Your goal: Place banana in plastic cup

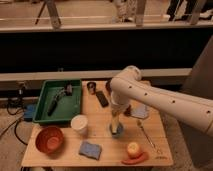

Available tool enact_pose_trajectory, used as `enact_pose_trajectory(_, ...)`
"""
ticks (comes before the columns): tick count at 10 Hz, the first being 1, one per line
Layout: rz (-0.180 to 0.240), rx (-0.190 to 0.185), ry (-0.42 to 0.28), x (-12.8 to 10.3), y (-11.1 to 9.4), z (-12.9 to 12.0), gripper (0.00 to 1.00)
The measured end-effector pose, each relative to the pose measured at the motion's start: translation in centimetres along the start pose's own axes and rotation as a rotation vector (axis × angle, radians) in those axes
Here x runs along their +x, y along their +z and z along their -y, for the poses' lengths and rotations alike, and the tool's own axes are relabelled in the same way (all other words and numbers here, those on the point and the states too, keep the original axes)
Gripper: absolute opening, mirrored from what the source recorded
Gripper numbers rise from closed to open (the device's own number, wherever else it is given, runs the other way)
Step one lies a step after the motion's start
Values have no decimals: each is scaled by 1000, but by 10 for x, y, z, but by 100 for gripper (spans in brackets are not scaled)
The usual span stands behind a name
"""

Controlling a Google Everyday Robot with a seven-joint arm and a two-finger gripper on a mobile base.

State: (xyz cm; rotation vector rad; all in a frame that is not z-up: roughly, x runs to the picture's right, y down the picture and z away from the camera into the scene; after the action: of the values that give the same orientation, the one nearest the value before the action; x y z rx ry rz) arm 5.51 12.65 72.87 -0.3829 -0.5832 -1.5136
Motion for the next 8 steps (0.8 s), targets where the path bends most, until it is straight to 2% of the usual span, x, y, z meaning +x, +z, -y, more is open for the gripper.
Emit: enact_pose_trajectory(8, 62, -1, -21, -21, 21, -12, 11)
